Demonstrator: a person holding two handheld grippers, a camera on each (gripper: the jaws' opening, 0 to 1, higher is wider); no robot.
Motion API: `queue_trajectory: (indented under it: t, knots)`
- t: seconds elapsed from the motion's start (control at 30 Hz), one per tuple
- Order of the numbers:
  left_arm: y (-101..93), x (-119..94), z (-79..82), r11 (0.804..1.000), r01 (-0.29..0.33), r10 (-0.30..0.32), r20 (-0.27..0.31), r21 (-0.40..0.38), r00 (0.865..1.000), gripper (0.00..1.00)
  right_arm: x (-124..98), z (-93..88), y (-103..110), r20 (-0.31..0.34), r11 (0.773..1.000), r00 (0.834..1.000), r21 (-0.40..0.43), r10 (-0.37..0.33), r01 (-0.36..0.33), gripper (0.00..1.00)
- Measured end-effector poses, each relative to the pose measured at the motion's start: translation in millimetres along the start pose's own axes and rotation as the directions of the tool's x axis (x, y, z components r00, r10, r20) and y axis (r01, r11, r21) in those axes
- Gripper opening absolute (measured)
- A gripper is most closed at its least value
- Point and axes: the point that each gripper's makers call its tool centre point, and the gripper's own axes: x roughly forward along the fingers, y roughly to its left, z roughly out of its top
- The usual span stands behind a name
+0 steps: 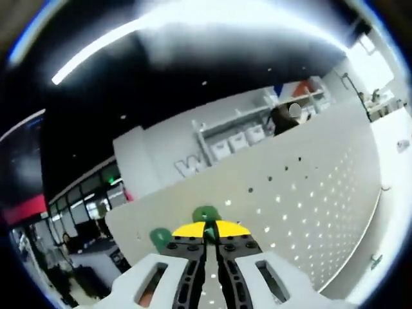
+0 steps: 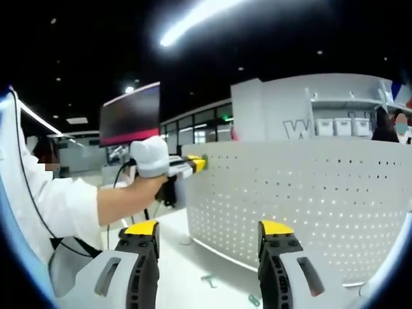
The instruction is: Insert the hook assembly into the mounting plate slot until the hook locks in place.
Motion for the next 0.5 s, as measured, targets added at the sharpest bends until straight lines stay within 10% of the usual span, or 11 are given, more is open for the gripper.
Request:
queue_trajectory:
  t: [0.5]
  knots:
    - [6.0, 4.2, 0.3, 0.976, 0.010, -0.006, 0.021, -0.217, 1.000, 0.06, 0.3, -0.7, -3.0, -0.004, 1.000, 1.000, -0.004, 0.003, -0.003, 0.62]
